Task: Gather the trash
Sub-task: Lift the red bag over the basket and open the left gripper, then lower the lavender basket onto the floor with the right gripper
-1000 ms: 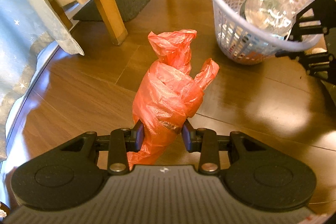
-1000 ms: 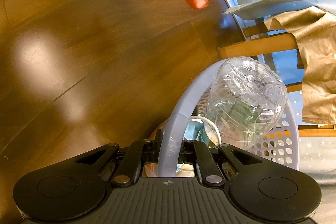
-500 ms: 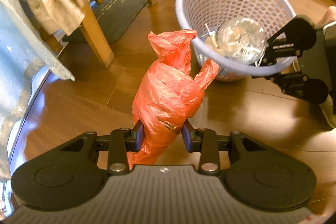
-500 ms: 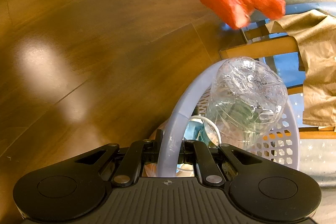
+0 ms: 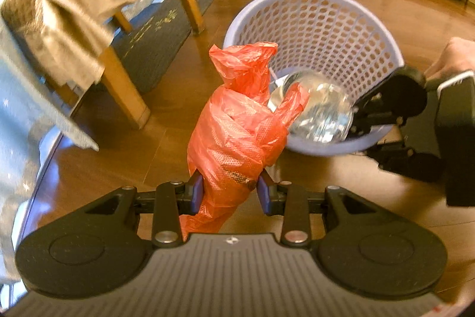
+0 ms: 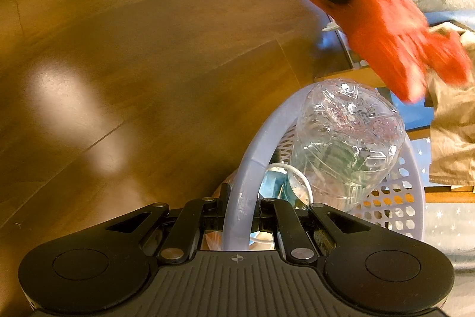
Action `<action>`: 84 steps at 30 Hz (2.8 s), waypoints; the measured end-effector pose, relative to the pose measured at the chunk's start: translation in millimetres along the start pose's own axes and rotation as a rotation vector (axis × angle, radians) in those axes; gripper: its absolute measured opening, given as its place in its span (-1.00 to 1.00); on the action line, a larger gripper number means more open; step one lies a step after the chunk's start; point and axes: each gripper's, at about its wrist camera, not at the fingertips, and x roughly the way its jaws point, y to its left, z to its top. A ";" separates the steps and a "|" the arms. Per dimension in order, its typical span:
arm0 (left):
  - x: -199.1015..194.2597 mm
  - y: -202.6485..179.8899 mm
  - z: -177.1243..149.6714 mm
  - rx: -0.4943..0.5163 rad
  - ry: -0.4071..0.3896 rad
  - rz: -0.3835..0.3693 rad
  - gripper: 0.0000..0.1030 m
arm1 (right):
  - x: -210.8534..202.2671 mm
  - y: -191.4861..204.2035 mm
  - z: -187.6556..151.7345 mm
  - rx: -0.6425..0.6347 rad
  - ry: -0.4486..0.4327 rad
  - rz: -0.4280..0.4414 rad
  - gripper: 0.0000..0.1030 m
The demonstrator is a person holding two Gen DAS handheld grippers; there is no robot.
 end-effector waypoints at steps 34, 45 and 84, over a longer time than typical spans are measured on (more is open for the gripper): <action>10.5 -27.0 93.4 0.157 -0.130 -0.080 -0.33 | 3.2 -1.2 8.6 -0.007 -0.033 0.014 -0.90; 13.6 -30.2 102.2 0.136 -0.193 -0.099 0.18 | 0.6 1.0 9.7 0.002 -0.034 0.015 -0.90; -18.6 9.4 52.3 -0.079 -0.092 0.001 0.33 | -42.9 -26.4 14.2 0.235 -0.094 0.223 -0.90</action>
